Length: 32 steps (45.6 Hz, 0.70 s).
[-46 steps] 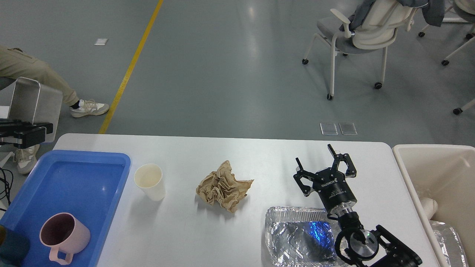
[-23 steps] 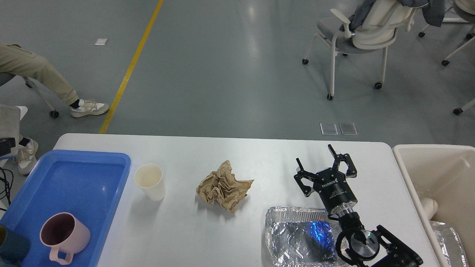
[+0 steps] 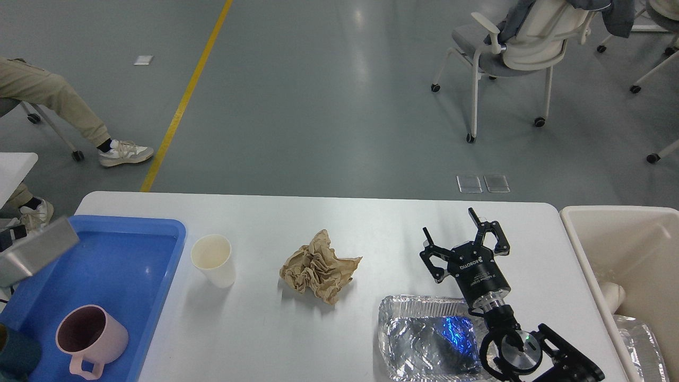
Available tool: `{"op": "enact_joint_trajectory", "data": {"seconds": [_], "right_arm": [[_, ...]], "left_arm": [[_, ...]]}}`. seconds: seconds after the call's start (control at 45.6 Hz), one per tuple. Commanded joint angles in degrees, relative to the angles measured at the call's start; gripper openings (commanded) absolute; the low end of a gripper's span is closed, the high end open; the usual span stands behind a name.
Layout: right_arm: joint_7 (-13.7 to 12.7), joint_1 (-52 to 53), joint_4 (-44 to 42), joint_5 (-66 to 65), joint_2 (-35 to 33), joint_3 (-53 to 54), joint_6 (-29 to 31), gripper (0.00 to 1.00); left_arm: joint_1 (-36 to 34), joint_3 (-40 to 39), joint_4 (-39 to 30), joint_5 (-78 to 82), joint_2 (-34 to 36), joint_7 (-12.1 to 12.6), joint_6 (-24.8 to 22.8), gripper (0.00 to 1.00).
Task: Tidy desktop
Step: 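Lower the steel tray into the blue tray and release it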
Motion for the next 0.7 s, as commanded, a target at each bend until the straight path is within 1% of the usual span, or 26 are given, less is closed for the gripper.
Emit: {"op": "enact_joint_trajectory", "data": {"seconds": [0.0, 0.088, 0.154, 0.329, 0.439, 0.527, 0.57, 0.68], "right_arm": [[0.0, 0.0, 0.2, 0.1, 0.1, 0.0, 0.0, 1.00], [0.0, -0.1, 0.2, 0.0, 0.1, 0.0, 0.0, 1.00], [0.1, -0.1, 0.1, 0.0, 0.1, 0.0, 0.0, 1.00], [0.1, -0.2, 0.0, 0.0, 0.1, 0.0, 0.0, 1.00], [0.1, -0.2, 0.0, 0.0, 0.0, 0.0, 0.0, 1.00], [0.1, -0.2, 0.0, 0.0, 0.0, 0.0, 0.0, 1.00], [0.1, -0.2, 0.0, 0.0, 0.0, 0.1, 0.0, 1.00], [0.1, -0.3, -0.1, 0.0, 0.1, -0.1, 0.0, 1.00]], "left_arm": [[1.4, 1.5, 0.4, 1.2, -0.5, 0.1, 1.3, 0.07], [0.6, 3.9, 1.2, 2.4, -1.0, 0.1, 2.9, 0.02], [0.2, 4.8, 1.8, 2.6, -1.1, 0.0, 4.0, 0.02], [0.1, 5.8, 2.1, 2.5, -2.2, 0.0, 4.4, 0.01], [-0.2, 5.8, 2.8, 2.0, -2.8, 0.0, 4.4, 0.03], [-1.0, 5.5, 3.0, 1.4, -3.8, 0.2, 4.5, 0.07], [-1.2, 5.2, 3.9, 0.6, -4.9, 0.3, 4.6, 0.11], [-1.2, 5.0, 5.0, -5.3, -5.4, 0.6, 4.6, 0.27]]}}
